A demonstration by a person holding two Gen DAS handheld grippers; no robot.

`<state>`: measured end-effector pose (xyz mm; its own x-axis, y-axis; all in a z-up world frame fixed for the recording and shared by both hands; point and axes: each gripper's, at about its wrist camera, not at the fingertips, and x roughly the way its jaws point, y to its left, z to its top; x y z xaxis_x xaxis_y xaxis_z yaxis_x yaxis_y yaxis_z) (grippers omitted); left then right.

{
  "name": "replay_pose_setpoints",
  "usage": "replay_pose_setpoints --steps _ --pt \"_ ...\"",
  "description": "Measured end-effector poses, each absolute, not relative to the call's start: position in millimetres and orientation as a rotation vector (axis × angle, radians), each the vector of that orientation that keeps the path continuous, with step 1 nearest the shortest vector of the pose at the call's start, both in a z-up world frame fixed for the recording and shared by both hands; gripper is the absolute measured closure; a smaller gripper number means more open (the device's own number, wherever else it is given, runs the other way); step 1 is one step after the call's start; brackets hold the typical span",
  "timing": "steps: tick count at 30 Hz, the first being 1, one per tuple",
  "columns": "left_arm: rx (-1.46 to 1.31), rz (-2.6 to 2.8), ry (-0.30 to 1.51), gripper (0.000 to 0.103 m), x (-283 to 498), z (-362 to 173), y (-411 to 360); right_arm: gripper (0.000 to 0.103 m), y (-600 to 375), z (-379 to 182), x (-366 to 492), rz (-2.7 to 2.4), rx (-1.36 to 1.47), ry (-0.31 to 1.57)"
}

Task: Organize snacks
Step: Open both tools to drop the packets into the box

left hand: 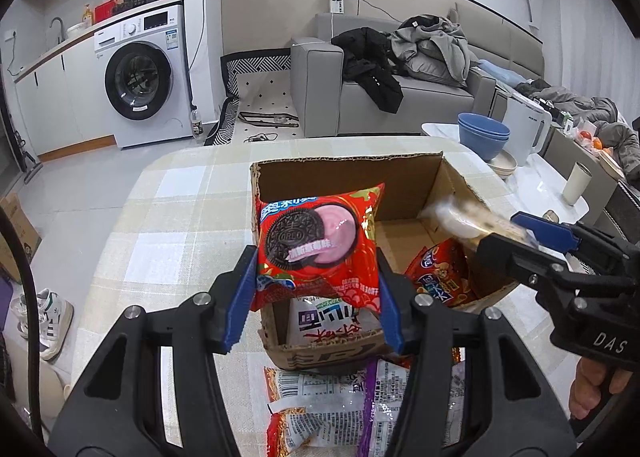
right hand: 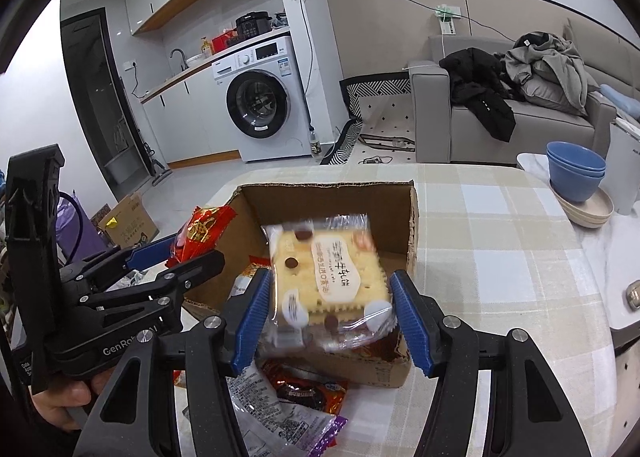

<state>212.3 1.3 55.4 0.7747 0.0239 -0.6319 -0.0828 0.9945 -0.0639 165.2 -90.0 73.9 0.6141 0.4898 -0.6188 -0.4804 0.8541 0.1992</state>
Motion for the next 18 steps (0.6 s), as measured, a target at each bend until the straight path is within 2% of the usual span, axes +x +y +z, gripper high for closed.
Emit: replay_pose_setpoints --steps 12,17,18 --pt "-0.089 0.037 0.703 0.052 230 42 -2 0.042 -76 63 177 0.539 -0.019 0.72" --pt "-0.097 0.015 0.706 0.05 231 41 -1 0.03 -84 69 170 0.535 -0.024 0.697" --pt "-0.101 0.005 0.706 0.046 230 42 -1 0.023 -87 70 170 0.537 -0.015 0.697"
